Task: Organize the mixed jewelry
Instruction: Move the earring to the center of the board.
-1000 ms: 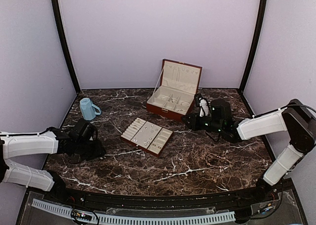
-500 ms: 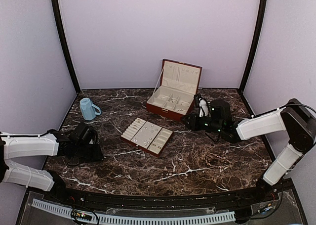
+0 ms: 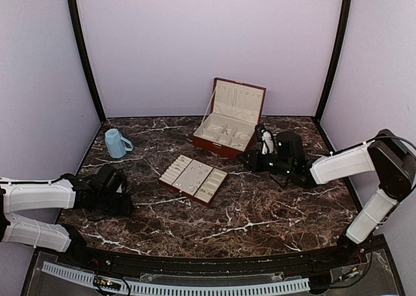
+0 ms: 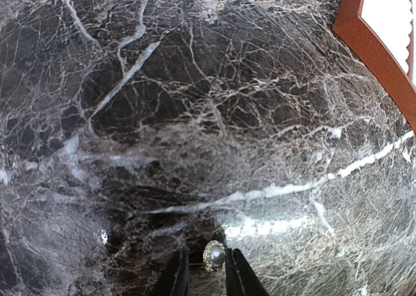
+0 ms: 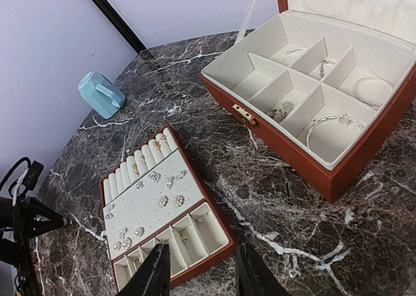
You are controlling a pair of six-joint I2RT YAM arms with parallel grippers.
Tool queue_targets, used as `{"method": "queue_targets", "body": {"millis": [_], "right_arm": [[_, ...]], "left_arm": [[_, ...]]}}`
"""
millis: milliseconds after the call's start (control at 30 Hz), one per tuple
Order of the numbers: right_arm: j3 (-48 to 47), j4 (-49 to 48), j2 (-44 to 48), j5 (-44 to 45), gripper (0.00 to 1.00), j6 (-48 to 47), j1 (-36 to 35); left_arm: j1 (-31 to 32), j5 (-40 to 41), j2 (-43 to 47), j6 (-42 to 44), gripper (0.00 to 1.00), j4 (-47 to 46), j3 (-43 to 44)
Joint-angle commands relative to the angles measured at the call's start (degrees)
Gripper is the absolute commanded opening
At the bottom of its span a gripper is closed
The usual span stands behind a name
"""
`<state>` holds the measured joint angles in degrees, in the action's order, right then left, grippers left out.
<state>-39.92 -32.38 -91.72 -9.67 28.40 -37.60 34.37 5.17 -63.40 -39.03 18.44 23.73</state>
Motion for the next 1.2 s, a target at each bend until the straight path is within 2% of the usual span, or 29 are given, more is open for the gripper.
{"method": "queue_targets", "body": {"millis": [0,367,1000,1167], "right_arm": [[0.02,-2.86,-0.74,-0.71,0.35,0.52,0.32],[-0.07,-3.21,-1.35,-1.14,0.35,0.93,0.42],[-0.01,-3.48,-1.87,-1.34,0.35,1.17,0.37],[-0.02,-3.48,-2.02,-1.44,0.35,1.17,0.4]], "left_arm": [[0.49,-0.03,2.32,2.88,0.24,-0.86,-2.02],[0.52,-0.24,7.31,5.59,0.36,-3.18,-4.86],[0.52,-4.95,2.57,8.55,0.33,-11.18,-4.3],[0.52,-8.99,1.37,8.9,0.33,-12.74,-3.62]]}}
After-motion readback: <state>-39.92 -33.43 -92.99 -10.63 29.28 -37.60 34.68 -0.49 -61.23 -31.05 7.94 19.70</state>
